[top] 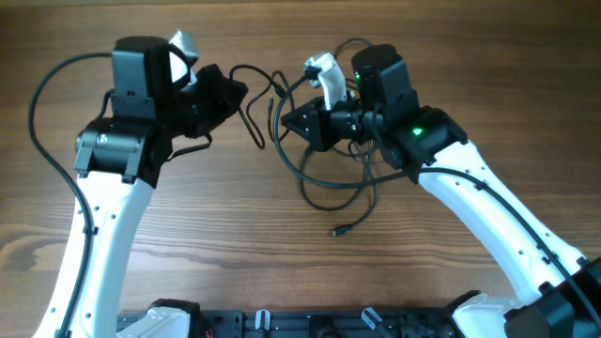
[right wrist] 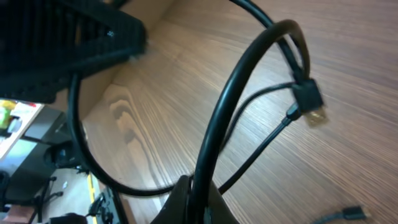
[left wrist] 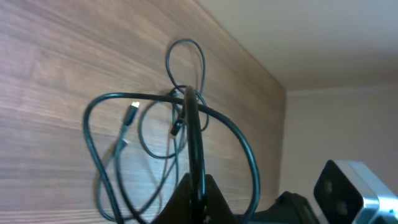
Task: Untangle cables
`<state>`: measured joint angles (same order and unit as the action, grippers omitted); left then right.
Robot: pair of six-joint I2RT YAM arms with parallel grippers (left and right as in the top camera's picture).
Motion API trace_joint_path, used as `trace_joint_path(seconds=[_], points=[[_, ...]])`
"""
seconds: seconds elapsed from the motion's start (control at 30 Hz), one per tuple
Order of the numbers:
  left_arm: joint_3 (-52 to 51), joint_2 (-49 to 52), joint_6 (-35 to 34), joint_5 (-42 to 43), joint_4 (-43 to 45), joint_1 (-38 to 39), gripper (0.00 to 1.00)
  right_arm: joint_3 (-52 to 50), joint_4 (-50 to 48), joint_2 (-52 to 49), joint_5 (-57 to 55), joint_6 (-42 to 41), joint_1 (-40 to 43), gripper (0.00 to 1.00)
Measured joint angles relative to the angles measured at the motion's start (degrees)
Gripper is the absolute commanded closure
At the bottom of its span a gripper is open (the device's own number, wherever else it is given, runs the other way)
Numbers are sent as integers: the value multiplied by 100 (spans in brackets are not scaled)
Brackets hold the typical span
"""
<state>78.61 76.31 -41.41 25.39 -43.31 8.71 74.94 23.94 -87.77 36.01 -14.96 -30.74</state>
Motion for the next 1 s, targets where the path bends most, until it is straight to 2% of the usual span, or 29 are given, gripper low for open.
trace_joint_path(seconds=[0.3, 0.4, 0.5, 0.87, 0.93, 1.0], points=[[0, 0, -505, 0, -2, 24, 96, 0, -542, 0, 1102, -20, -24, 74], [0, 0, -612, 52, 9, 24, 96, 0, -560, 0, 1274, -22, -24, 72], [0, 0, -739, 142, 24, 24, 95, 0, -560, -4, 1362, -22, -26, 66], [0, 0, -870, 437, 24, 24, 95, 2, -988, -94, 1652, -22, -114, 65], [0, 0, -894, 457, 24, 24, 95, 0, -994, -111, 1648, -24, -188, 67], [0, 0, -914, 476, 24, 24, 94, 2, -1010, -133, 1644, -24, -260, 73]])
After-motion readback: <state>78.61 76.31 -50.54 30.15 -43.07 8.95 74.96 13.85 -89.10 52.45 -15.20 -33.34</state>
